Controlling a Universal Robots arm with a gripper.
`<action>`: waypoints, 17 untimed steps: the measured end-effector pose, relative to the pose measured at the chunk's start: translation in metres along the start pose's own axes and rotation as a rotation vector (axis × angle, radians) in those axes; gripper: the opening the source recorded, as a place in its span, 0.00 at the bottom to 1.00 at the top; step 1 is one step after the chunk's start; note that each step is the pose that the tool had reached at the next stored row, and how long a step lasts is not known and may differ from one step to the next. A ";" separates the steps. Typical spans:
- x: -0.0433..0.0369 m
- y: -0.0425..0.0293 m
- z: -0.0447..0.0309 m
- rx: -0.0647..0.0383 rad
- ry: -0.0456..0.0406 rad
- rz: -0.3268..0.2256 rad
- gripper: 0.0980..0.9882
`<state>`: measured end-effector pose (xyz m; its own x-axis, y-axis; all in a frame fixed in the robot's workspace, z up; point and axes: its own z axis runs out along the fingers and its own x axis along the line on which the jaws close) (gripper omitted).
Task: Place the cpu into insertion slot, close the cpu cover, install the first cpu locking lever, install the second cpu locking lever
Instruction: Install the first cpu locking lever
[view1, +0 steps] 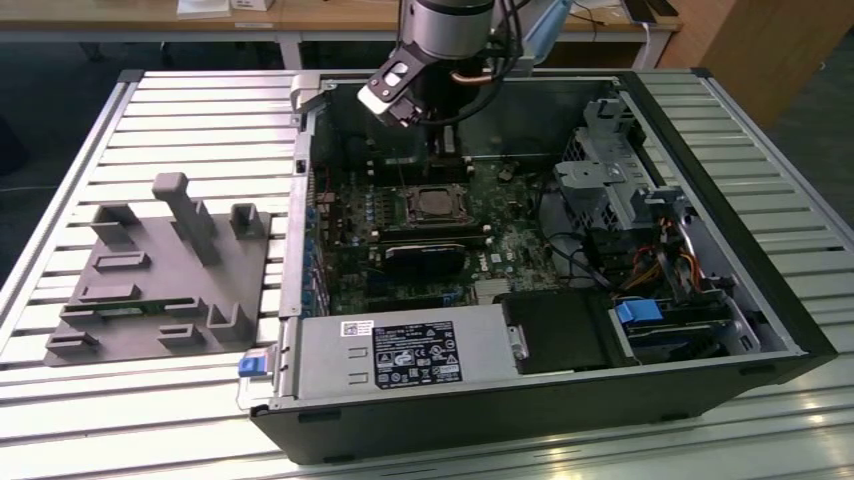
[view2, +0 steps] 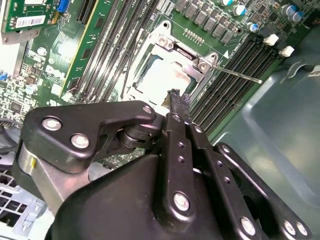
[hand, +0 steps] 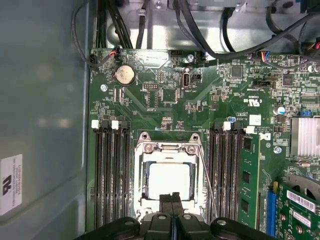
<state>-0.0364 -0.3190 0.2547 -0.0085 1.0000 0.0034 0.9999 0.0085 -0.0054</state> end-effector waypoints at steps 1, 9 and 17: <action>0.0000 0.0000 0.0001 0.000 0.0002 -0.004 0.01; 0.0000 0.0000 0.0000 0.000 -0.0012 -0.140 0.01; 0.0000 0.0000 0.0000 0.001 -0.0032 -0.245 0.01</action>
<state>-0.0364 -0.3190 0.2547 -0.2507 0.9681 0.0016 0.9681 0.2507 -0.0057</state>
